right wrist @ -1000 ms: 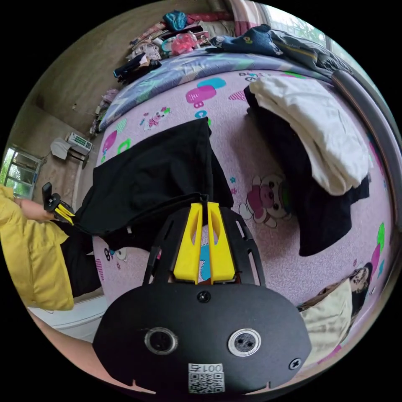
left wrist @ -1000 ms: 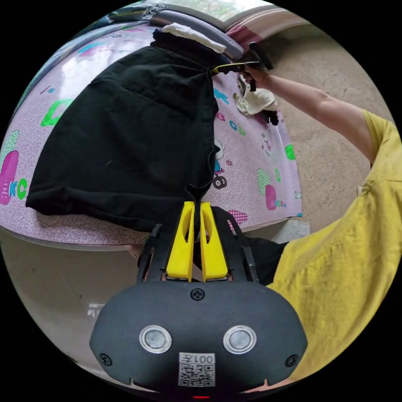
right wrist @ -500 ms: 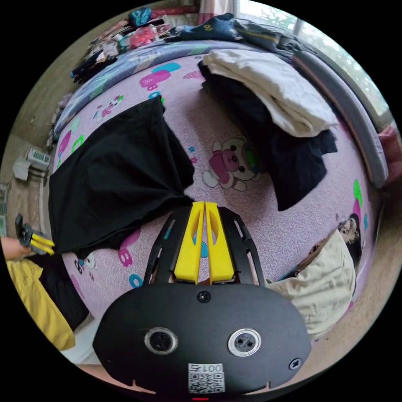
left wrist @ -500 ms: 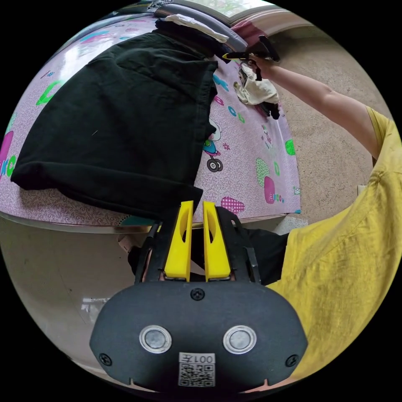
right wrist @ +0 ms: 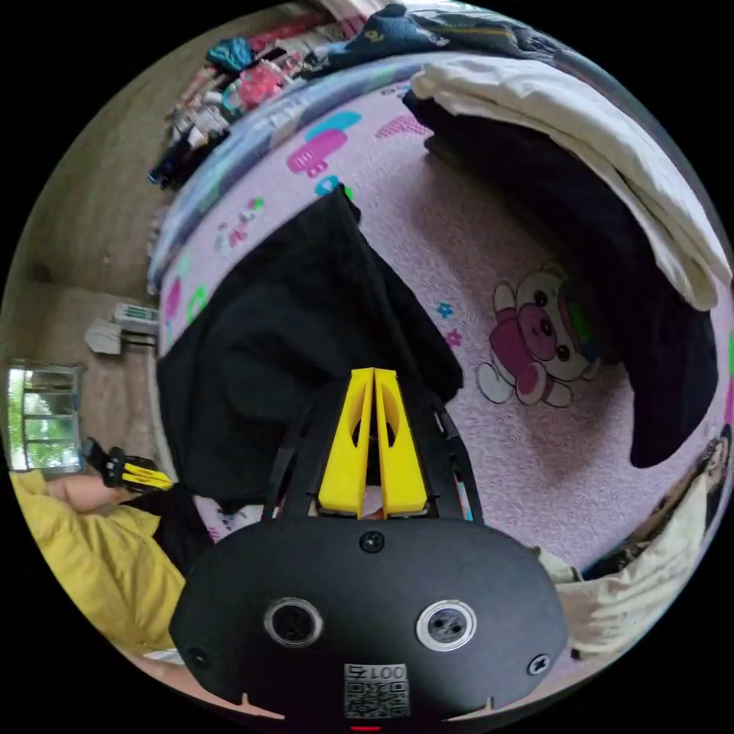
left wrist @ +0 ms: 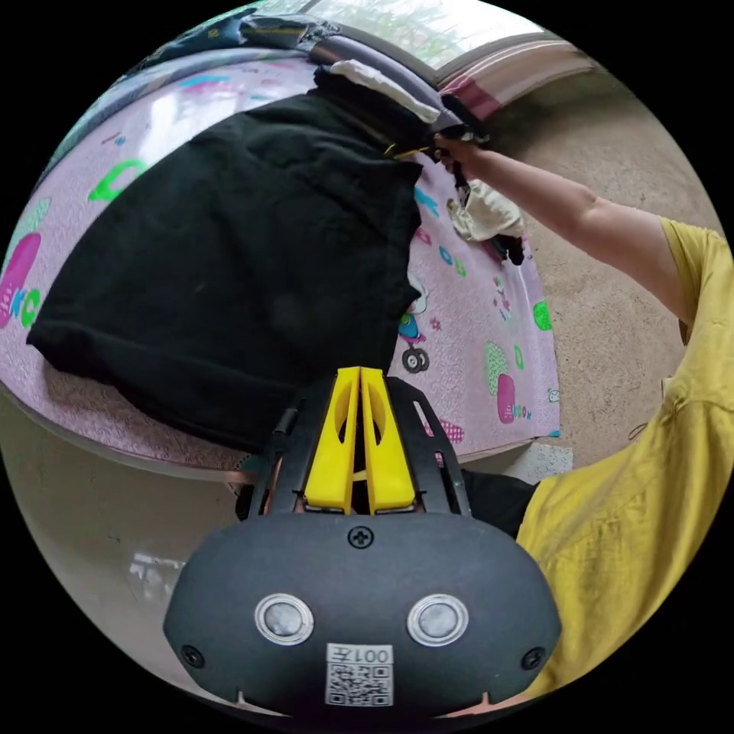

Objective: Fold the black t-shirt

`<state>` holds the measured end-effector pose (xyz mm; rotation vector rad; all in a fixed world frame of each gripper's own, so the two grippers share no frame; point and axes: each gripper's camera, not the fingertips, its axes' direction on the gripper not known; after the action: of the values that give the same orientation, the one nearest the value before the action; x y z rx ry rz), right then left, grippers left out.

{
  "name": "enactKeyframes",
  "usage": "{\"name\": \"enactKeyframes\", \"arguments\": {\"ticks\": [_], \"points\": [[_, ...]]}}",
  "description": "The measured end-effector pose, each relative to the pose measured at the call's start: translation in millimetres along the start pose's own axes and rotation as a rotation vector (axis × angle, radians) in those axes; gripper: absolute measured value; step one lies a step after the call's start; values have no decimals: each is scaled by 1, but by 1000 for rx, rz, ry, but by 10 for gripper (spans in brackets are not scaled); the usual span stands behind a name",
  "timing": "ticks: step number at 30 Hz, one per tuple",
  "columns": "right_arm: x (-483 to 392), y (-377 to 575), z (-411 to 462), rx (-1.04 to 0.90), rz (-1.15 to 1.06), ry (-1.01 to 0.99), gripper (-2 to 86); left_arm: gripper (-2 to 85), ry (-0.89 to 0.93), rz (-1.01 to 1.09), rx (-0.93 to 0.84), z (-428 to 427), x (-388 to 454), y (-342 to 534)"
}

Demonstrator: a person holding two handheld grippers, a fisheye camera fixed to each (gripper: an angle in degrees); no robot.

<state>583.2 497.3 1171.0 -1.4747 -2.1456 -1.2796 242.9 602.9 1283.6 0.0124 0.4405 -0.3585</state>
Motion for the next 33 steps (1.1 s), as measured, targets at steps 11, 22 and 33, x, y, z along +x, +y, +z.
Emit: {"name": "enactKeyframes", "arguments": {"ticks": [11, 22, 33], "points": [[9, 20, -19, 263, 155, 354, 3, -13, 17, -159, -57, 36, -42, 55], [-76, -33, -14, 294, -83, 159, 11, -10, -317, -162, 215, -82, -118, 57], [-73, -108, 14, 123, -12, 62, 76, 42, -400, 415, -118, -83, -169, 40]]}}
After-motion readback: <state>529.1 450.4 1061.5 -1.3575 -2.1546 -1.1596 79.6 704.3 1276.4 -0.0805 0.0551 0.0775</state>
